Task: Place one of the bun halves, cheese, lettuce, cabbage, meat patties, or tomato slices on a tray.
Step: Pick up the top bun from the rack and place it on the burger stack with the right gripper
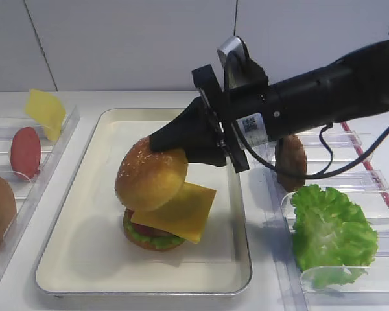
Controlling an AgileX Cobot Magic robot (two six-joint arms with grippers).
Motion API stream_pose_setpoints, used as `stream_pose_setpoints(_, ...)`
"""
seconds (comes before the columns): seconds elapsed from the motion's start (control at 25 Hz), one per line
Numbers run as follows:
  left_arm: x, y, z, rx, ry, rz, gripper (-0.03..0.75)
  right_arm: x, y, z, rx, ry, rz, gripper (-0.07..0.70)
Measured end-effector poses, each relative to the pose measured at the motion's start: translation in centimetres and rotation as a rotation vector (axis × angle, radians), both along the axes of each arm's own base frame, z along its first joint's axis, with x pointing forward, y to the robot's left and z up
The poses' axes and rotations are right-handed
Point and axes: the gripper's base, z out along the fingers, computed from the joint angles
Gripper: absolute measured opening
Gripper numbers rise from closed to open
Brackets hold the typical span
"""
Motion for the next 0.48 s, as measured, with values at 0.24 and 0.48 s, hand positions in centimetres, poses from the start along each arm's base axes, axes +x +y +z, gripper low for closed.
stream_pose_setpoints(0.24, 0.0, 0.0, 0.0, 0.000, 0.000, 0.000, 0.414, 1.3, 0.4, -2.5, 0.035, 0.054, -0.050, 0.229)
stream_pose_setpoints(0.48, 0.0, 0.0, 0.0, 0.000, 0.000, 0.000, 0.414, 1.7, 0.4, -4.1, 0.019, 0.079, -0.052, 0.229)
